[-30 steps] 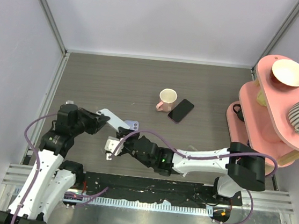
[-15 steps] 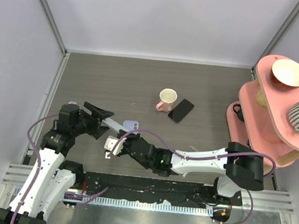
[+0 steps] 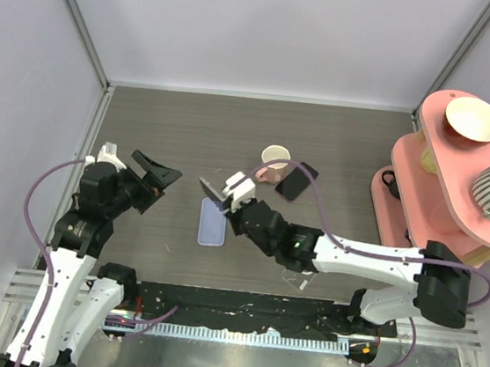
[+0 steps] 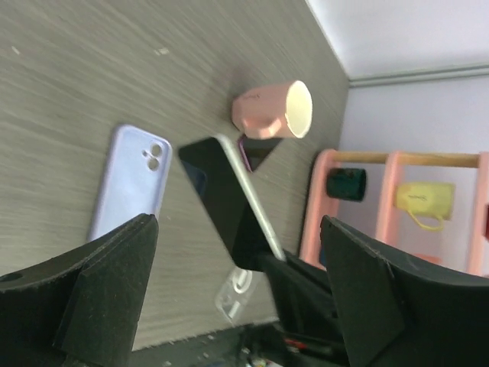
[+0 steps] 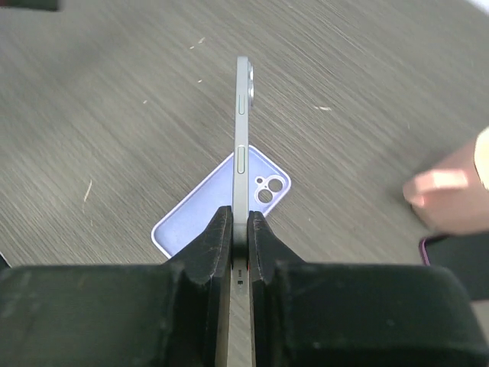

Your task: Put the phone into the phone case

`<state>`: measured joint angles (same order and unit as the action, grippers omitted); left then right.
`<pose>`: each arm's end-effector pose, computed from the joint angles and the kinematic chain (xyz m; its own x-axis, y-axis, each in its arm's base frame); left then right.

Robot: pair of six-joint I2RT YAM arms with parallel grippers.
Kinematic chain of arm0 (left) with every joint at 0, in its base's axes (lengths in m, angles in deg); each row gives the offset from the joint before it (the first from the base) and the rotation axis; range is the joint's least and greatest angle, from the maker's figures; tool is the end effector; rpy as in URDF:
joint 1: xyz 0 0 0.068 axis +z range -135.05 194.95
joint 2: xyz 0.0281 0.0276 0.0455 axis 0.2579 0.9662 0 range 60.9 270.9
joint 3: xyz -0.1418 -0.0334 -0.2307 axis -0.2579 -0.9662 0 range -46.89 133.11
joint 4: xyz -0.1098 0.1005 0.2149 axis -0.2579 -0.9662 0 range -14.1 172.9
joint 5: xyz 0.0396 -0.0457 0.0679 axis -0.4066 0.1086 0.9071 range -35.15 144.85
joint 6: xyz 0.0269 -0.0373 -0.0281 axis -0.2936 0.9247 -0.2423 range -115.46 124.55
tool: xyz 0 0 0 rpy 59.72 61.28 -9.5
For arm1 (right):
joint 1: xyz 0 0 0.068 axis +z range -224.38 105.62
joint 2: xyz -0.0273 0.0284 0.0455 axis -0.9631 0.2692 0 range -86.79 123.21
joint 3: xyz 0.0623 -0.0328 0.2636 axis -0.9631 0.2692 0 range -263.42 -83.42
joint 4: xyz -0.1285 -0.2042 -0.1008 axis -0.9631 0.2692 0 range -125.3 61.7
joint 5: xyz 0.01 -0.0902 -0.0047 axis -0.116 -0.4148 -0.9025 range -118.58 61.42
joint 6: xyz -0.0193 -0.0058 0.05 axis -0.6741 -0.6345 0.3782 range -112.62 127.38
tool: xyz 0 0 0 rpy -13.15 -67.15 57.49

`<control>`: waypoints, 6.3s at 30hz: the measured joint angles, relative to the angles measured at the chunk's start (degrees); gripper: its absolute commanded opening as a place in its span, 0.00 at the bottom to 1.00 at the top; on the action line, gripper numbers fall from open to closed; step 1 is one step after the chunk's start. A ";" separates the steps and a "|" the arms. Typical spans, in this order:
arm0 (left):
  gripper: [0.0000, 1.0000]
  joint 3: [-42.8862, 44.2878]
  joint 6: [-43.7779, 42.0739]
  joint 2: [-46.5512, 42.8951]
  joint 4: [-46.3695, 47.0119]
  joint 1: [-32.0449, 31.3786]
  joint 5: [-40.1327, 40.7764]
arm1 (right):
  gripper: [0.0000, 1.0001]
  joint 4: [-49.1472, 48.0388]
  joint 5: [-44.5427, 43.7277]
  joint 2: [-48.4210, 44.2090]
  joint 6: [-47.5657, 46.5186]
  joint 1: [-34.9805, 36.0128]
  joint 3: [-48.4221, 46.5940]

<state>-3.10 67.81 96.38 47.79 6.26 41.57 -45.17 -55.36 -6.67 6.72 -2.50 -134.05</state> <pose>0.1329 -0.0287 0.3126 -0.5129 -0.8009 -0.3090 -0.2407 0.4797 -0.8438 0.1139 0.2964 0.2697 -0.0960 -0.3270 -0.9401 -0.7177 0.6772 -0.1622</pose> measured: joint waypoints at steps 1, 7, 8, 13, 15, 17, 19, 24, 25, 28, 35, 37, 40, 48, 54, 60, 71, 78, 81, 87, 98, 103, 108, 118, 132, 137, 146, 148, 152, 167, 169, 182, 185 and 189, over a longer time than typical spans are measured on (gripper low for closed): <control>0.86 0.79 -1.40 0.09 -0.31 0.00 1.16 | 0.01 1.01 0.02 -1.36 3.63 -1.01 0.39; 0.74 1.88 -9.16 8.22 -1.97 0.00 7.82 | 0.01 6.08 0.26 -10.38 24.28 -6.97 5.75; 0.73 1.88 -10.19 10.82 -2.08 0.00 8.37 | 0.01 6.49 0.31 -11.67 26.51 -7.30 6.78; 0.62 1.73 -14.64 24.04 -1.33 0.00 8.04 | 0.01 9.18 0.83 -18.84 35.67 -7.48 12.15; 0.60 1.42 -16.28 28.06 0.04 -0.13 7.21 | 0.01 10.32 0.70 -21.46 37.31 -7.48 13.16; 0.57 1.31 -17.57 31.56 1.22 -0.79 7.06 | 0.01 11.17 0.28 -24.35 38.38 -7.48 13.75; 0.56 1.31 -18.86 35.69 2.75 -2.25 6.97 | 0.01 11.76 -0.26 -26.97 38.88 -7.48 14.05; 0.46 2.56 -21.49 47.23 5.99 -8.72 6.43 | 0.01 12.15 -1.73 -31.21 39.50 -7.48 15.61; 0.45 3.50 -22.01 49.83 6.32 -9.81 6.23 | 0.01 12.50 -1.88 -32.04 39.56 -7.48 16.06; 0.43 6.91 -22.88 56.17 6.88 -12.13 5.11 | 0.01 13.90 -2.49 -34.01 39.60 -7.48 16.83; 0.02 7.91 -21.59 58.18 9.62 -12.76 5.31 | 0.01 15.96 -3.76 -38.07 39.47 -7.48 16.92; 0.00 6.91 -19.67 57.68 10.12 -12.76 5.40 | 0.01 15.96 -4.07 -38.27 39.36 -7.48 16.92; 0.00 3.06 -13.94 54.69 12.20 -12.76 5.62 | 0.01 16.02 -4.13 -38.25 39.32 -7.48 17.18; 0.22 -5.51 3.26 46.23 11.41 -16.61 7.23 | 0.01 15.98 -3.63 -37.79 39.39 -7.48 18.82; 0.79 -3.87 10.23 45.38 5.70 -19.45 8.15 | 0.01 14.93 -1.33 -36.44 40.28 -7.50 20.90; 0.82 -3.80 11.45 38.82 1.55 -19.43 11.02 | 0.01 6.91 3.26 -32.79 43.21 -7.50 26.91; 0.39 -3.52 0.74 35.28 1.81 -9.55 16.00 | 0.01 -4.74 9.38 -16.48 45.31 -7.48 26.53; 0.32 -3.37 -3.56 39.95 3.69 -6.21 14.97 | 0.01 -11.15 9.75 -9.05 47.78 -7.50 25.42; 0.31 -3.80 -3.69 41.88 6.71 -6.21 11.96 | 0.01 -12.72 10.12 -6.40 48.54 -7.48 23.71; 0.30 -4.85 -3.76 45.03 11.54 -6.21 8.59 | 0.01 -15.21 10.58 -3.04 50.95 -7.50 22.86; 0.30 -7.45 -3.58 46.31 19.23 -6.19 2.56 | 0.01 -16.65 9.55 -1.25 55.52 -7.48 22.91; 0.29 -8.70 -3.26 46.31 21.64 -6.47 0.44 | 0.01 -17.86 9.31 -0.33 57.00 -7.48 23.32; 0.29 -9.92 -2.97 45.75 23.17 -6.78 -0.42 | 0.01 -21.42 9.42 1.79 59.01 -7.48 24.41; 0.15 -10.71 -2.21 45.55 24.79 -6.82 0.00 | 0.01 -24.98 10.05 4.66 60.06 -7.48 24.57; 0.00 -11.37 -2.25 45.55 27.23 -7.10 1.55 | 0.22 -29.35 11.43 8.76 64.83 -7.43 25.59; 0.00 -11.80 -2.16 45.48 27.47 -7.69 1.86 | 0.30 -25.00 11.52 10.03 65.37 -7.43 25.55; 0.00 -12.35 -1.70 44.78 27.54 -8.68 2.69 | 0.43 -21.38 11.91 10.16 65.55 -6.82 24.17; 0.00 -12.35 -1.66 44.74 27.47 -8.74 2.82 | 0.47 -20.50 12.04 10.16 65.02 -6.73 23.47; 0.00 -12.33 -1.53 44.63 27.30 -8.87 3.08 | 0.54 -16.15 12.44 9.70 62.69 -6.62 20.94; 0.00 -11.91 -1.16 44.48 25.16 -9.64 2.49 | 0.58 4.79 10.62 3.08 54.75 -6.47 15.34; 0.00 -11.61 -1.29 44.52 24.52 -9.68 2.54 | 0.57 6.12 10.56 2.51 54.40 -6.47 15.26; 0.00 -7.37 -6.51 43.69 13.00 -9.84 7.34 | 0.59 16.31 11.30 -0.81 52.87 -6.47 12.57; 0.01 -7.21 -7.89 42.05 10.93 -9.84 8.24 | 0.55 19.10 10.29 -3.91 51.95 -6.56 12.33; 0.10 -8.28 -8.61 37.77 12.04 -9.84 6.40 | 0.38 19.30 11.02 -6.19 48.68 -9.03 11.87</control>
<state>-11.39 59.20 134.15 59.83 -3.58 47.98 -25.87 -44.35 -12.86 55.39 -11.53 -122.18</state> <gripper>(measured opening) 0.027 0.464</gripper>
